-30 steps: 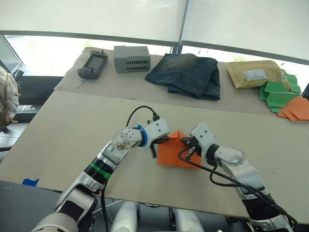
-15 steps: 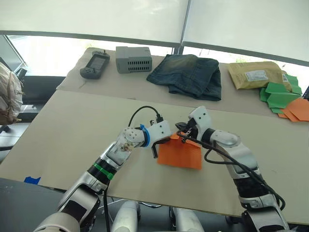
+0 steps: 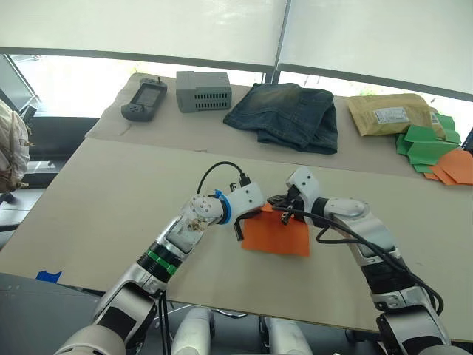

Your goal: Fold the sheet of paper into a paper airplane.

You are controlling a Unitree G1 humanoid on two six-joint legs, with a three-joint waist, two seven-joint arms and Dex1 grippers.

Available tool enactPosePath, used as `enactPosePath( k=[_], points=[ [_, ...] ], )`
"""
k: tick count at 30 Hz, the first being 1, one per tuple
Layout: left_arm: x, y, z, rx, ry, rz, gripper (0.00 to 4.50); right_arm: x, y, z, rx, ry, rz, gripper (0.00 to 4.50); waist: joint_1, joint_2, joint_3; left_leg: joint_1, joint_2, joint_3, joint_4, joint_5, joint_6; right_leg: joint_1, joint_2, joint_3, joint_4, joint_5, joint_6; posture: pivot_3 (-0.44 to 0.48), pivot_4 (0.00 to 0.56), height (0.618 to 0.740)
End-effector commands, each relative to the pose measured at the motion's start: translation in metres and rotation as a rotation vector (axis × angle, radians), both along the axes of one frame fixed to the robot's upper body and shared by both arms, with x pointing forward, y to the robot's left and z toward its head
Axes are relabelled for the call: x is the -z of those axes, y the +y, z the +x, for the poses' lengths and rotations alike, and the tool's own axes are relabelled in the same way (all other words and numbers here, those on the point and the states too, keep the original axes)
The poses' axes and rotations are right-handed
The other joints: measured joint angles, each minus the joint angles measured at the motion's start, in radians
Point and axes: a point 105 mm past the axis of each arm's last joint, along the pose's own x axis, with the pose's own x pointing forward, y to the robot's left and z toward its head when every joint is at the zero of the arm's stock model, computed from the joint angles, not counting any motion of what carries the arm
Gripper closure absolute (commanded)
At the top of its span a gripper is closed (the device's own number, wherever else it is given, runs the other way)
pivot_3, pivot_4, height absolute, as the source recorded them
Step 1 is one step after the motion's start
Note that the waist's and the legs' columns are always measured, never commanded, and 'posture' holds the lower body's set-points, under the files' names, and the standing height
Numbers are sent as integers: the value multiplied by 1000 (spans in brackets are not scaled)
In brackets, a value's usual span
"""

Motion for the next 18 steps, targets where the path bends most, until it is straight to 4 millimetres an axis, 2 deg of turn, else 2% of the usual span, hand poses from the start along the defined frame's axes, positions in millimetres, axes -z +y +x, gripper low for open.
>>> enactPosePath(
  k=[1,3,9,10,11,18],
  points=[
    [-32,-6,3,0,-61,-83,4234,0,-1,0,-12,-10,-18,4500,-1,0,0,0,0,0,0,0,0,0,0,0,0,0,0,0,150,728],
    [-38,-5,2,-1,-32,-123,3677,6,-4,1,0,6,-31,4500,-3,0,0,0,0,0,0,0,0,-1,0,0,0,0,0,0,150,728],
    [-58,9,-5,-18,49,-216,1608,18,-9,2,19,28,-44,4500,-10,0,0,-1,0,0,0,0,0,-1,0,0,1,0,-1,0,150,728],
    [-61,12,-5,-27,69,-233,1537,19,-9,2,18,30,-45,4500,-10,0,0,-1,0,0,0,0,0,-1,0,0,1,0,-1,0,150,728],
    [-63,15,-6,-33,82,-243,1068,20,-9,2,17,33,-47,4500,-10,0,0,0,0,0,0,0,0,-1,0,0,1,0,0,0,150,728],
    [-68,24,5,-123,130,-314,1068,25,-4,-1,1,41,-56,4500,-12,0,0,0,1,-1,0,0,0,0,0,0,1,0,0,0,150,728]
  ],
)
